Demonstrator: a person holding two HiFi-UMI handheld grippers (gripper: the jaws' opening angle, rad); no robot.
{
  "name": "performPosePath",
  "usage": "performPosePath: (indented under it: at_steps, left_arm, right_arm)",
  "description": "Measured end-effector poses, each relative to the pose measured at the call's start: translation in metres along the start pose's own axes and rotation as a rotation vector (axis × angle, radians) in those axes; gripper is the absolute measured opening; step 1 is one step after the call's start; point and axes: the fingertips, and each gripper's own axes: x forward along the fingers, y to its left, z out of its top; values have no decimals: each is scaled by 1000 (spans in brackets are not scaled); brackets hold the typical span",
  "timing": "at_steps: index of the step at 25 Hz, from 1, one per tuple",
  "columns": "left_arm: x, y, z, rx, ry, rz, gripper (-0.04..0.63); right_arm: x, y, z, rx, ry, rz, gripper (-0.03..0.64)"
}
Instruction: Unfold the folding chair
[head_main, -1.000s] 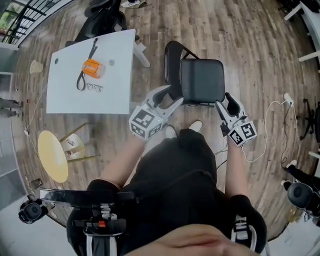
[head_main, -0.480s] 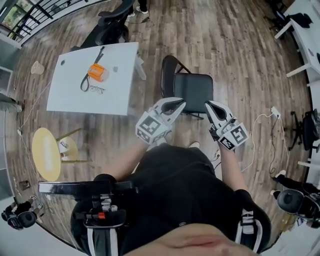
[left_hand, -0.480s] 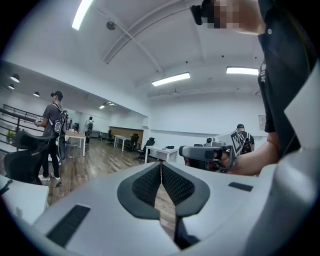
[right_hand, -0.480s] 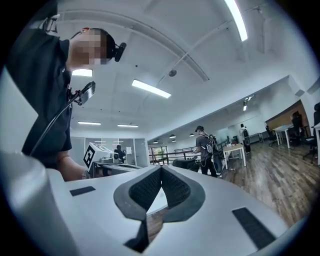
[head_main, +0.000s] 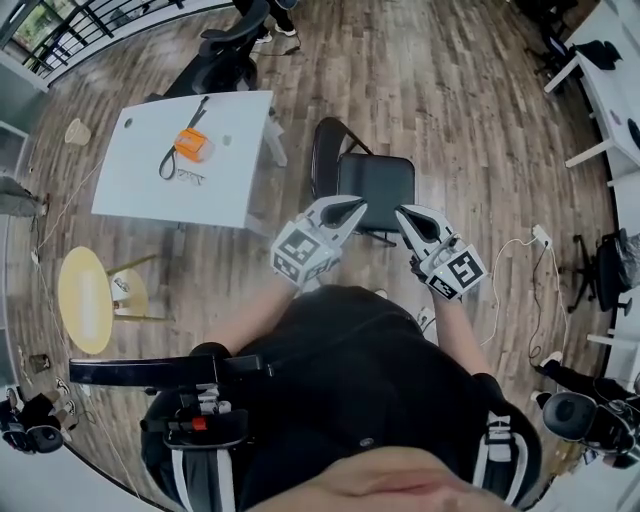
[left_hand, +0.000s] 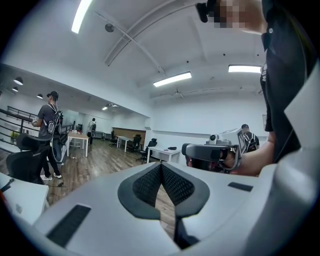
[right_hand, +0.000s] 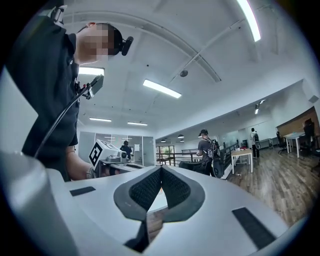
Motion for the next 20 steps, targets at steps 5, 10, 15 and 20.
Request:
performPosePath:
  at_steps: [5, 10, 15, 20]
  left_arm:
    - [0, -9, 3, 8, -8, -7, 5]
    - [3, -21, 3, 4, -4, -13, 5]
    - [3, -20, 0, 2, -12, -31, 5]
    - [-1, -1, -7, -46, -17, -52, 5]
  right_arm:
    - [-4, 3, -1, -9, 2, 1, 8]
    - [-16, 3, 2, -15, 1, -10, 8]
    - [-14, 5, -3, -15, 13, -25, 8]
    - [2, 3, -11, -8, 15, -44, 8]
